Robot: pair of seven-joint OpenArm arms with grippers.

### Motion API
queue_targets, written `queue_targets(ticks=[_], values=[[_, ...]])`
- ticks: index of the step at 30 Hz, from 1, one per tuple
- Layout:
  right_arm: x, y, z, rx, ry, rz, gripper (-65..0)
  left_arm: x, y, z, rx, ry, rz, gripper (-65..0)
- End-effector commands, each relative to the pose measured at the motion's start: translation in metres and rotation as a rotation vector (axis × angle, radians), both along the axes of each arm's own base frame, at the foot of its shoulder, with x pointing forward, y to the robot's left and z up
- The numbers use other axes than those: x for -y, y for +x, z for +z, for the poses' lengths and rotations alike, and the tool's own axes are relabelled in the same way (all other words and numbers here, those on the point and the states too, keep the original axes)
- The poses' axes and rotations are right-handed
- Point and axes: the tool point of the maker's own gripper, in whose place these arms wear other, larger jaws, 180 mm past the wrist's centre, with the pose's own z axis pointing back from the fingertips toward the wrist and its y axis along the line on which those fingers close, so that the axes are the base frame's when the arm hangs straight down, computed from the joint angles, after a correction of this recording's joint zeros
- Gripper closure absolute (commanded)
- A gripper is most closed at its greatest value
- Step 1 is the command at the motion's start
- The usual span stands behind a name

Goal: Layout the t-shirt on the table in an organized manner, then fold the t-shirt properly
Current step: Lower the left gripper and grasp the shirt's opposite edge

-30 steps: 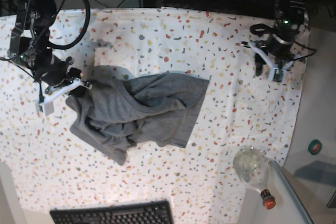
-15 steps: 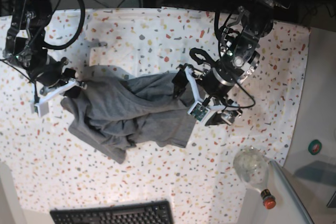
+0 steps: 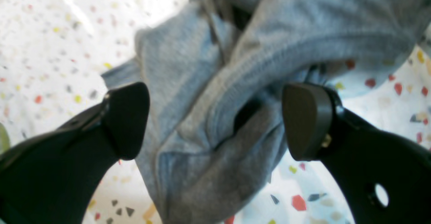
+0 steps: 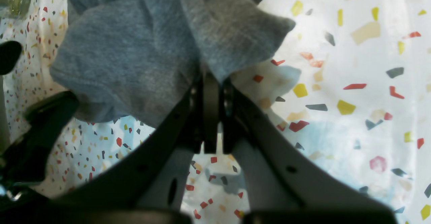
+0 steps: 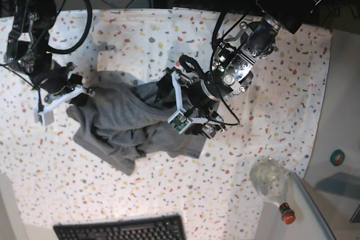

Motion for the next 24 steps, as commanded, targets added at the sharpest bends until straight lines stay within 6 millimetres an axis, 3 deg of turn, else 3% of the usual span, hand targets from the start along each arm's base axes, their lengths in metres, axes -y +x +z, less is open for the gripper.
queue_targets(ticks=[1, 5, 7, 9, 12, 13, 15, 19, 21, 24], values=[[0.004, 0.011, 0.012, 0.047, -0.005, -0.003, 0.0, -0.001, 0.015, 0.011, 0.039, -0.016, 0.018, -57.9], [0.004, 0.011, 0.012, 0.047, -0.005, -0.003, 0.0, -0.005, 0.025, -0.004, 0.004, 0.006, 0.040, -57.6], [0.004, 0.011, 0.012, 0.047, -0.005, -0.003, 0.0, -0.002, 0.032, -0.005, 0.000, 0.008, 0.045, -54.3], [0.004, 0.011, 0.012, 0.047, -0.005, -0.003, 0.0, 0.001, 0.037, -0.007, -0.007, 0.009, 0.049, -40.6], [0.003, 0.008, 0.010, 0.041, -0.005, 0.000, 0.0, 0.004, 0.040, -0.007, -0.010, 0.009, 0.051, -7.7], [0.003, 0.006, 0.009, 0.032, -0.005, 0.002, 0.0, 0.006, 0.039, -0.004, -0.004, 0.003, 0.047, 0.0], [0.000, -0.008, 0.002, -0.017, -0.002, 0.021, 0.0, 0.006, 0.030, 0.004, -0.006, 0.014, 0.034, 0.0], [0.000, -0.018, 0.016, -0.005, -0.042, 0.062, 0.0, -0.011, 0.013, 0.033, 0.014, 0.086, 0.014, 0.0], [0.001, -0.001, 0.031, 0.046, -0.053, 0.065, 0.0, -0.015, 0.022, 0.053, 0.067, 0.089, 0.010, 0.0], [0.018, 0.040, 0.052, 0.106, -0.106, 0.063, 0.0, -0.017, 0.063, 0.085, 0.157, 0.105, 0.021, 0.0]])
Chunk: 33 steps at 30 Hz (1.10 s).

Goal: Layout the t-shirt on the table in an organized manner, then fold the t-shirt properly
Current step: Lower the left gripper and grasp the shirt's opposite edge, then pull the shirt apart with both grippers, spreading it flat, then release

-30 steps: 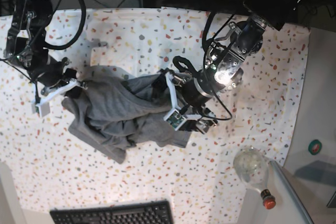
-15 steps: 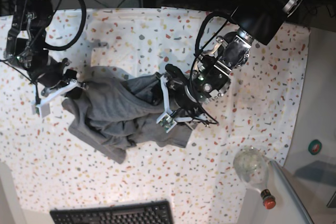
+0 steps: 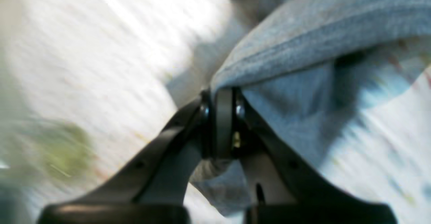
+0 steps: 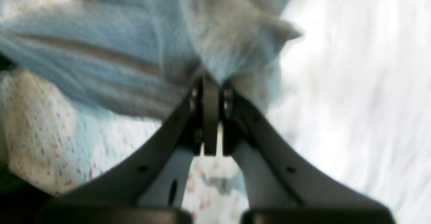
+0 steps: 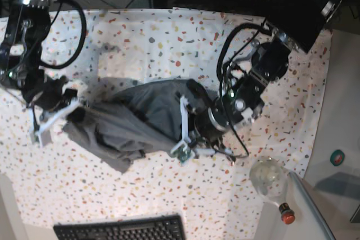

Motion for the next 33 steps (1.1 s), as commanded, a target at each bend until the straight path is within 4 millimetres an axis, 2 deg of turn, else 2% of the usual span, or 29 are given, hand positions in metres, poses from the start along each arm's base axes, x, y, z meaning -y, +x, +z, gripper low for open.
queue_targets(ticks=[1, 3, 5, 6, 8, 9, 11, 13, 16, 17, 18, 19, 21, 23, 25, 28, 30, 33], values=[[0.016, 0.025, 0.015, 0.040, -0.040, -0.021, 0.0, -0.002, 0.031, 0.027, 0.083, -0.012, 0.027, 0.0], [0.032, 0.061, 0.021, 0.027, -0.061, -0.040, 0.0, 0.004, 0.072, 0.047, 0.115, -0.013, 0.058, 0.0], [0.054, 0.099, 0.039, 0.046, -0.104, -0.064, 0.0, 0.005, 0.113, 0.065, 0.131, 0.001, 0.098, 0.0], [0.066, 0.119, 0.055, 0.072, -0.124, -0.079, 0.0, 0.012, 0.132, 0.081, 0.152, -0.007, 0.107, 0.0], [0.086, 0.154, 0.100, 0.149, -0.152, -0.107, 0.0, 0.029, 0.165, 0.126, 0.235, -0.045, 0.097, 0.0], [0.097, 0.167, 0.129, 0.201, -0.169, -0.122, 0.0, 0.040, 0.176, 0.156, 0.293, -0.068, 0.082, 0.0], [0.113, 0.183, 0.184, 0.285, -0.198, -0.138, 0.0, 0.058, 0.185, 0.218, 0.403, -0.115, 0.050, 0.0], [0.124, 0.190, 0.238, 0.360, -0.224, -0.149, 0.0, 0.072, 0.179, 0.279, 0.514, -0.152, 0.014, 0.0], [0.145, 0.186, 0.287, 0.449, -0.301, -0.156, 0.0, 0.079, 0.150, 0.341, 0.616, -0.210, -0.005, 0.0], [0.149, 0.182, 0.297, 0.475, -0.334, -0.149, 0.0, 0.082, 0.138, 0.352, 0.632, -0.212, -0.015, 0.0], [0.153, 0.178, 0.300, 0.482, -0.357, -0.147, 0.0, 0.084, 0.129, 0.349, 0.619, -0.197, -0.020, 0.0], [0.158, 0.172, 0.293, 0.468, -0.379, -0.150, 0.0, 0.087, 0.122, 0.337, 0.593, -0.166, -0.025, 0.0], [0.165, 0.157, 0.263, 0.419, -0.416, -0.148, 0.0, 0.075, 0.113, 0.292, 0.526, -0.096, -0.023, 0.0], [0.167, 0.130, 0.218, 0.348, -0.427, -0.146, 0.0, 0.068, 0.087, 0.235, 0.461, -0.036, -0.061, 0.0], [0.162, 0.100, 0.168, 0.262, -0.416, -0.140, 0.0, 0.055, 0.053, 0.176, 0.386, 0.025, -0.084, 0.0], [0.150, 0.048, 0.087, 0.128, -0.335, -0.169, 0.0, 0.047, -0.008, 0.094, 0.249, 0.084, -0.108, 0.0], [0.147, 0.014, 0.042, 0.071, -0.296, -0.204, 0.0, 0.050, -0.053, 0.048, 0.163, 0.127, -0.136, 0.0], [0.138, -0.027, -0.010, 0.001, -0.251, -0.233, 0.0, 0.058, -0.125, -0.012, 0.030, 0.200, -0.198, 0.0]])
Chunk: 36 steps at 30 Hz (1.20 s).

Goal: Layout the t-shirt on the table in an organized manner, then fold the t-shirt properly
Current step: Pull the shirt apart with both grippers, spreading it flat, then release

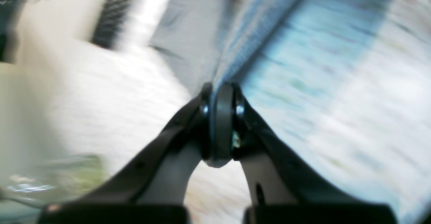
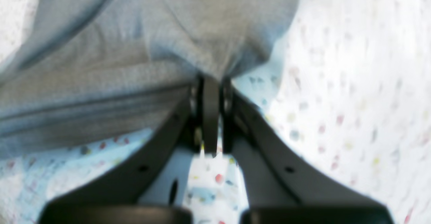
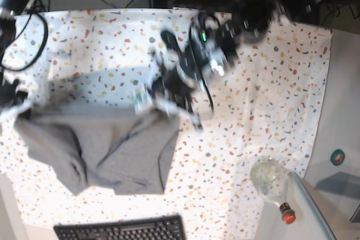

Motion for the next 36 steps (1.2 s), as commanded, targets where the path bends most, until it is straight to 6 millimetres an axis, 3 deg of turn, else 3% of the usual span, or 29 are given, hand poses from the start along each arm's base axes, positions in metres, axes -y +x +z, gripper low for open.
queue_targets(ticks=[1, 3, 6, 12, 14, 15, 17, 19, 20, 21, 24, 26, 28, 30, 32, 33, 34, 36], values=[[0.011, 0.003, 0.003, 0.038, -0.021, -0.029, 0.0, -0.004, -0.012, -0.007, 0.002, 0.036, 0.005, 0.0], [0.012, -0.013, -0.025, -0.012, 0.012, -0.056, 0.0, -0.001, -0.047, -0.029, -0.058, 0.074, -0.030, 0.0], [0.017, -0.026, -0.050, -0.076, 0.042, -0.082, 0.0, 0.002, -0.074, -0.047, -0.118, 0.100, -0.064, 0.0], [0.021, -0.021, -0.045, -0.077, 0.037, -0.081, 0.0, 0.003, -0.076, -0.047, -0.122, 0.095, -0.065, 0.0], [0.023, -0.016, -0.035, -0.059, 0.020, -0.072, -17.1, 0.004, -0.076, -0.045, -0.120, 0.088, -0.066, 0.0], [0.024, -0.015, -0.030, -0.045, 0.011, -0.070, -24.0, 0.005, -0.078, -0.043, -0.121, 0.081, -0.066, -8.2], [0.044, -0.015, -0.011, 0.004, -0.017, -0.124, -36.2, 0.010, -0.082, -0.035, -0.130, 0.042, -0.069, -35.4], [0.065, -0.021, 0.006, 0.034, -0.043, -0.183, -37.7, 0.013, -0.085, -0.025, -0.152, -0.008, -0.075, -59.1], [0.074, -0.024, 0.014, 0.037, -0.055, -0.203, -37.5, 0.011, -0.087, -0.023, -0.172, -0.027, -0.077, -65.0], [0.081, -0.031, 0.021, 0.028, -0.064, -0.223, -37.5, 0.008, -0.086, -0.020, -0.193, -0.058, -0.067, -65.0], [0.083, -0.050, 0.034, -0.017, -0.098, -0.218, -37.7, 0.003, -0.063, -0.005, -0.236, -0.253, 0.026, -65.0], [0.067, -0.057, 0.037, -0.027, -0.106, -0.179, -37.7, -0.008, -0.034, 0.006, -0.252, -0.397, 0.122, -65.0], [0.033, -0.051, 0.032, -0.027, -0.095, -0.088, -37.7, -0.024, 0.001, 0.020, -0.232, -0.504, 0.209, -65.0], [-0.015, -0.036, 0.023, -0.020, -0.055, 0.032, -37.2, -0.040, 0.046, 0.027, -0.206, -0.552, 0.281, -65.0], [-0.057, -0.022, 0.014, -0.011, -0.012, 0.129, -31.2, -0.046, 0.086, 0.031, -0.203, -0.589, 0.325, -65.0], [-0.071, -0.017, 0.011, -0.008, 0.003, 0.160, -24.5, -0.048, 0.103, 0.029, -0.213, -0.594, 0.345, -65.0], [-0.086, -0.014, 0.008, -0.008, 0.029, 0.183, -16.1, -0.049, 0.117, 0.028, -0.228, -0.604, 0.362, -57.1], [-0.112, -0.012, 0.004, -0.012, 0.069, 0.224, 0.0, -0.058, 0.141, 0.023, -0.256, -0.625, 0.414, -32.4]])
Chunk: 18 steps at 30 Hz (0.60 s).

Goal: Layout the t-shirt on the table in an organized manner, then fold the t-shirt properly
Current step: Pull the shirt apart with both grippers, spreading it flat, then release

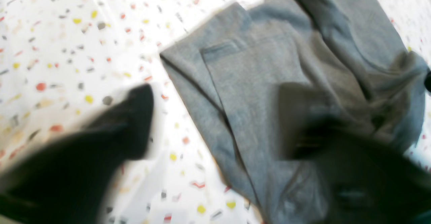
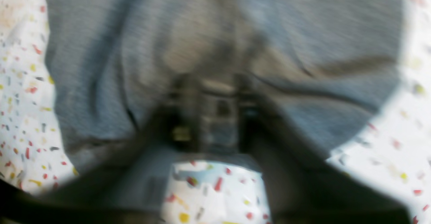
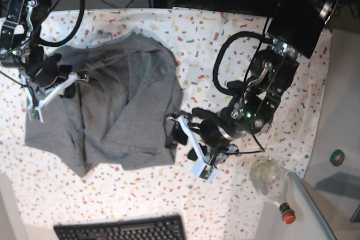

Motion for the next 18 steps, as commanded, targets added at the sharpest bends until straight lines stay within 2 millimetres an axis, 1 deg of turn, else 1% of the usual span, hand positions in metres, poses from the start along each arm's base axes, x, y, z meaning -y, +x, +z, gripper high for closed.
queue_targets(ticks=[1, 2, 3, 6, 8, 10, 12, 13, 14, 16, 17, 18], values=[[-0.010, 0.003, 0.003, 0.016, 0.013, 0.021, 0.0, 0.000, 0.015, 0.008, 0.013, -0.027, 0.017, -16.8], [-0.022, 0.001, -0.003, -0.002, 0.026, 0.042, 0.0, -0.003, 0.023, 0.003, -0.005, -0.028, 0.036, -1.0], [-0.030, -0.002, -0.009, -0.020, 0.043, 0.055, 0.0, -0.004, 0.031, 0.002, -0.011, -0.025, 0.048, 0.0], [-0.050, -0.013, -0.032, -0.092, 0.076, 0.091, 0.0, 0.015, 0.048, -0.002, -0.020, -0.039, 0.049, 0.0], [-0.058, -0.023, -0.045, -0.138, 0.101, 0.088, 0.0, 0.035, 0.053, -0.005, -0.011, -0.034, 0.015, 0.0], [-0.059, -0.037, -0.059, -0.189, 0.107, 0.084, 0.0, 0.060, 0.054, -0.014, 0.003, -0.033, -0.022, 0.0], [-0.055, -0.055, -0.070, -0.234, 0.098, 0.082, 0.0, 0.086, 0.049, -0.030, 0.011, -0.011, -0.071, 0.0], [-0.054, -0.062, -0.073, -0.246, 0.097, 0.079, 0.0, 0.091, 0.048, -0.039, 0.013, 0.014, -0.086, 0.0], [-0.048, -0.069, -0.075, -0.261, 0.084, 0.077, 0.0, 0.099, 0.043, -0.052, 0.015, 0.053, -0.112, 0.0], [-0.031, -0.077, -0.080, -0.281, 0.062, 0.052, 0.0, 0.104, 0.031, -0.079, 0.012, 0.138, -0.156, 0.0], [-0.023, -0.079, -0.082, -0.291, 0.057, 0.033, 0.0, 0.104, 0.026, -0.091, 0.016, 0.179, -0.171, 0.0], [-0.011, -0.083, -0.085, -0.303, 0.048, 0.006, 0.0, 0.101, 0.018, -0.104, 0.008, 0.215, -0.184, 0.0]])
